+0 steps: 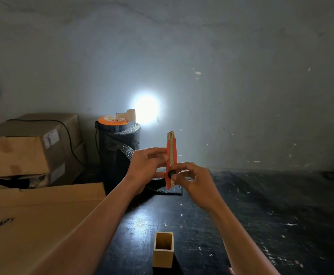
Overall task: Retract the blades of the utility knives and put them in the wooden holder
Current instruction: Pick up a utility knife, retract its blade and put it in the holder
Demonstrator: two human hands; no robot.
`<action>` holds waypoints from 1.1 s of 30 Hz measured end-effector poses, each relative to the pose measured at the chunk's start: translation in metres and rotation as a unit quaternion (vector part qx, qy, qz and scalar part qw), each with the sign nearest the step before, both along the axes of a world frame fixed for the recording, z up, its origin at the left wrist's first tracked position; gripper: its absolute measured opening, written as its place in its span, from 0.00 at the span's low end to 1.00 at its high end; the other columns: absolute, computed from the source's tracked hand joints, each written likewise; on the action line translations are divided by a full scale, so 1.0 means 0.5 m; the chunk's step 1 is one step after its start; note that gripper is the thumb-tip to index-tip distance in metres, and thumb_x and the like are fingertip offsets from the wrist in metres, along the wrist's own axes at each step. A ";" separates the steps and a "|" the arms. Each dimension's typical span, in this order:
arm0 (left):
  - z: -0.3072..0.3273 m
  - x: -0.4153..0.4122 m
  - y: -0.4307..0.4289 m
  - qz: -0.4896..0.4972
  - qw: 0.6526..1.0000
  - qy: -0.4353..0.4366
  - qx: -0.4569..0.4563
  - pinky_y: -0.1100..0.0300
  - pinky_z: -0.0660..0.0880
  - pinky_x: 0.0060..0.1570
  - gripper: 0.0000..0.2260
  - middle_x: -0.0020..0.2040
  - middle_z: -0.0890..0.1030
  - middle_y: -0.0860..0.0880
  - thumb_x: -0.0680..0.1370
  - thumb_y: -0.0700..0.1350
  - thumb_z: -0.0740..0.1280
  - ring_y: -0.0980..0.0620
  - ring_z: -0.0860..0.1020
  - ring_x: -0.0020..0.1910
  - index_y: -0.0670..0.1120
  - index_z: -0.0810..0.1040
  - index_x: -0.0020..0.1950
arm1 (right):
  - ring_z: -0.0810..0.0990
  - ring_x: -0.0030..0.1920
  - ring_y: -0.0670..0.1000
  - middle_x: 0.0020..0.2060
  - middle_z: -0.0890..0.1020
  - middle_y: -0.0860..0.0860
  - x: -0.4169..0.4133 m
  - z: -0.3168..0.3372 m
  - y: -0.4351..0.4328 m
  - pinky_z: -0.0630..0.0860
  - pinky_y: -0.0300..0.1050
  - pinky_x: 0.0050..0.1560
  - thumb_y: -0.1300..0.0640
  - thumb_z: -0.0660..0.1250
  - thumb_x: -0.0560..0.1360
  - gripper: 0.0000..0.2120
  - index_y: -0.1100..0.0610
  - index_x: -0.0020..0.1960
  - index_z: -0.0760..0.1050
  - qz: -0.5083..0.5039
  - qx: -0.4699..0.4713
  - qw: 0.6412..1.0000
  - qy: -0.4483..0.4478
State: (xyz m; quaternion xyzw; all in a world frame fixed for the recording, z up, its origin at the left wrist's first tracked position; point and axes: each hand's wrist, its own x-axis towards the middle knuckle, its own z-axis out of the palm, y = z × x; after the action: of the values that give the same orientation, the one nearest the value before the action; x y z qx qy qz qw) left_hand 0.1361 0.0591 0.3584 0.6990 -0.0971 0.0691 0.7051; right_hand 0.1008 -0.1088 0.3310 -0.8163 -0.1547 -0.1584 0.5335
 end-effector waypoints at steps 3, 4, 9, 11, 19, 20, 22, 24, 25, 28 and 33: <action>0.001 -0.002 0.000 -0.003 1.000 0.002 -0.005 0.52 0.86 0.41 0.09 0.49 0.89 0.44 0.79 0.36 0.70 0.45 0.89 0.48 0.42 0.86 0.58 | 0.84 0.47 0.39 0.48 0.84 0.38 0.001 -0.001 -0.002 0.72 0.28 0.47 0.51 0.73 0.77 0.05 0.48 0.53 0.81 -0.005 0.015 1.000 0.006; 0.001 -0.002 -0.001 -0.006 1.000 0.004 -0.007 0.53 0.85 0.39 0.09 0.49 0.89 0.44 0.79 0.36 0.70 0.46 0.89 0.47 0.41 0.86 0.58 | 0.84 0.48 0.40 0.48 0.85 0.39 0.002 -0.002 -0.001 0.72 0.28 0.47 0.51 0.74 0.77 0.07 0.50 0.53 0.81 -0.008 0.016 1.000 0.009; -0.003 -0.002 -0.005 -0.009 1.000 0.009 -0.016 0.59 0.83 0.34 0.08 0.47 0.89 0.45 0.80 0.35 0.70 0.49 0.89 0.42 0.42 0.86 0.56 | 0.84 0.49 0.41 0.48 0.86 0.42 0.002 -0.003 -0.003 0.70 0.28 0.50 0.55 0.72 0.79 0.04 0.46 0.50 0.83 -0.002 0.005 1.000 0.015; -0.005 -0.001 -0.003 -0.010 1.000 0.011 -0.025 0.59 0.83 0.33 0.08 0.46 0.89 0.45 0.80 0.35 0.69 0.50 0.89 0.41 0.42 0.86 0.56 | 0.84 0.48 0.40 0.47 0.85 0.39 0.001 -0.002 -0.004 0.70 0.27 0.50 0.55 0.72 0.79 0.06 0.43 0.49 0.82 0.002 0.003 1.000 0.011; -0.029 0.011 -0.001 -0.014 0.999 0.028 -0.037 0.51 0.85 0.38 0.09 0.49 0.89 0.40 0.79 0.34 0.70 0.42 0.88 0.48 0.39 0.85 0.58 | 0.84 0.47 0.36 0.48 0.85 0.39 0.010 -0.018 -0.002 0.75 0.27 0.45 0.54 0.73 0.78 0.05 0.49 0.53 0.82 0.000 0.008 1.000 0.006; -0.033 0.011 0.001 -0.016 0.999 0.028 -0.034 0.50 0.85 0.38 0.09 0.49 0.89 0.40 0.79 0.34 0.70 0.42 0.88 0.48 0.39 0.85 0.58 | 0.85 0.47 0.38 0.48 0.85 0.40 0.011 -0.018 -0.002 0.77 0.28 0.43 0.54 0.74 0.77 0.07 0.50 0.55 0.81 -0.001 0.031 1.000 0.003; -0.043 0.008 0.002 -0.026 0.999 0.031 -0.035 0.50 0.85 0.38 0.10 0.50 0.88 0.37 0.78 0.33 0.70 0.43 0.88 0.44 0.38 0.85 0.58 | 0.85 0.45 0.41 0.48 0.83 0.39 0.015 -0.016 -0.001 0.78 0.27 0.39 0.53 0.73 0.77 0.11 0.50 0.58 0.76 -0.008 0.069 0.998 0.004; -0.057 0.006 0.002 -0.039 0.998 0.038 -0.038 0.50 0.85 0.38 0.10 0.50 0.88 0.36 0.78 0.32 0.70 0.43 0.88 0.42 0.37 0.85 0.58 | 0.83 0.43 0.39 0.46 0.80 0.35 0.023 -0.015 0.003 0.77 0.25 0.37 0.53 0.72 0.79 0.13 0.46 0.61 0.72 -0.026 0.074 0.997 0.003; -0.067 0.006 0.002 -0.045 0.998 0.040 -0.034 0.48 0.85 0.39 0.09 0.50 0.88 0.37 0.78 0.33 0.71 0.41 0.89 0.43 0.37 0.85 0.58 | 0.82 0.42 0.38 0.46 0.78 0.33 0.030 -0.016 0.005 0.76 0.25 0.35 0.53 0.71 0.79 0.14 0.44 0.61 0.72 -0.035 0.069 0.997 0.002; -0.102 0.014 0.001 -0.053 0.997 0.047 -0.010 0.39 0.84 0.49 0.08 0.50 0.88 0.38 0.78 0.35 0.72 0.37 0.88 0.49 0.40 0.87 0.56 | 0.81 0.38 0.34 0.43 0.75 0.31 0.055 -0.022 0.006 0.75 0.24 0.33 0.54 0.70 0.80 0.11 0.43 0.59 0.73 -0.048 0.050 0.998 0.009; -0.156 0.029 0.000 -0.041 0.998 0.055 -0.001 0.45 0.85 0.49 0.08 0.49 0.89 0.40 0.79 0.32 0.69 0.40 0.89 0.47 0.41 0.86 0.53 | 0.84 0.37 0.40 0.42 0.82 0.41 0.098 -0.059 0.005 0.78 0.28 0.33 0.55 0.72 0.79 0.07 0.50 0.56 0.79 -0.043 0.040 0.997 0.048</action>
State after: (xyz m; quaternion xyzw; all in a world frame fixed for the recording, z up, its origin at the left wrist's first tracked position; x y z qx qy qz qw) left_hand 0.1504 0.0593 0.2802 0.6963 -0.0865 0.0018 0.7125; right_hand 0.1500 -0.1062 0.3017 -0.8070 -0.0874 -0.1477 0.5651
